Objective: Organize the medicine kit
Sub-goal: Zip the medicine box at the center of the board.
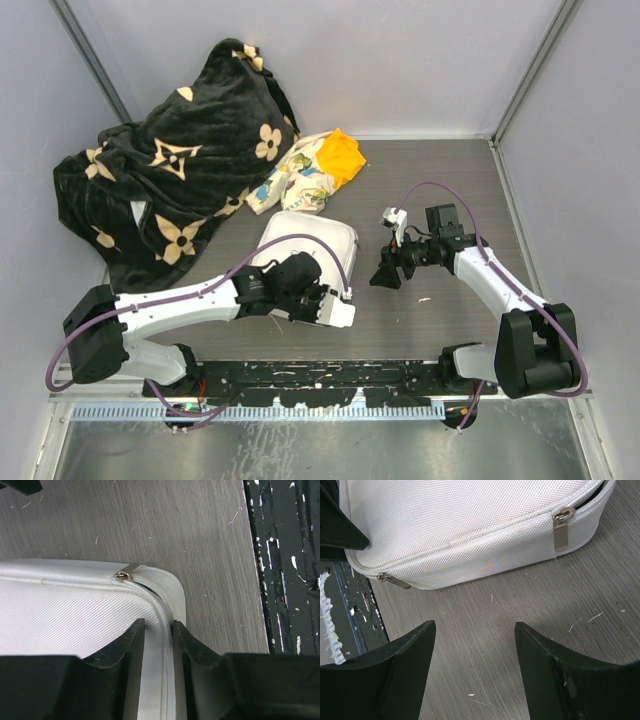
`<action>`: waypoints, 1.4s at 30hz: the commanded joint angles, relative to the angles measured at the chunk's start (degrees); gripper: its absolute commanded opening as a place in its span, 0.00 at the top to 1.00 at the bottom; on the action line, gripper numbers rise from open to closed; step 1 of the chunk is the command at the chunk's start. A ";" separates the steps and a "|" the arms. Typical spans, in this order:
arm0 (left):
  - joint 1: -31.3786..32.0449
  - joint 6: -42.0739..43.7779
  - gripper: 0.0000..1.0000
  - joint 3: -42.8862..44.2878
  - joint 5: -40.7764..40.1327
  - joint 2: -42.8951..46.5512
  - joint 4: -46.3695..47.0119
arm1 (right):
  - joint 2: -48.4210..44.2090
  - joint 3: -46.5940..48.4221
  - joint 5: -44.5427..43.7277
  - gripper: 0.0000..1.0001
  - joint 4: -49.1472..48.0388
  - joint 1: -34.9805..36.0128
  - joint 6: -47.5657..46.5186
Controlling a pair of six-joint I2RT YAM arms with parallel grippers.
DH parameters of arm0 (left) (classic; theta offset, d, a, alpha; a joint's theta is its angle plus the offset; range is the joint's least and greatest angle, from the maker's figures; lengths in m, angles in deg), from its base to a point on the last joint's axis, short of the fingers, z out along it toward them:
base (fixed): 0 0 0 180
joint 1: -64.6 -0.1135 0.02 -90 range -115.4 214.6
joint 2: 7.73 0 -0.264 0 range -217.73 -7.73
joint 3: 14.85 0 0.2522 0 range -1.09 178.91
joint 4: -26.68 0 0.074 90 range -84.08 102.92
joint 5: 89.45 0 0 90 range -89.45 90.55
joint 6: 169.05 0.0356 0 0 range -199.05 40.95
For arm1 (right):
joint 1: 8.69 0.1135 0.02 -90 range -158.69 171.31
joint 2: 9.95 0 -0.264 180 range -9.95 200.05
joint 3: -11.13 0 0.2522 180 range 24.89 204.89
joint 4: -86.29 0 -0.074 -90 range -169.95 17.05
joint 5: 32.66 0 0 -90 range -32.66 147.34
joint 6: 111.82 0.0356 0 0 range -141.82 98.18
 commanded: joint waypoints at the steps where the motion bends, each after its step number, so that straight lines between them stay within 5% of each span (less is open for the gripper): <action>1: 0.56 -1.19 0.78 -0.41 -2.05 0.31 4.00 | -0.42 0.66 1.45 0.30 -0.17 -0.16 -1.00; 9: 2.09 -1.30 0.99 -2.15 -4.96 2.74 5.13 | 0.45 1.11 0.76 0.30 0.32 -0.16 -1.24; 23: 10.59 2.85 1.00 -3.35 -22.54 7.16 10.41 | 0.59 1.47 -1.49 0.30 0.58 -1.27 -1.51; 30: 13.53 10.11 1.00 -12.09 -28.75 7.67 22.01 | 0.70 1.29 -1.58 0.30 0.73 -2.44 -1.67; 42: 13.86 3.62 1.00 -12.33 -24.93 9.69 18.99 | 1.01 1.19 -2.22 0.30 1.04 -3.69 -2.02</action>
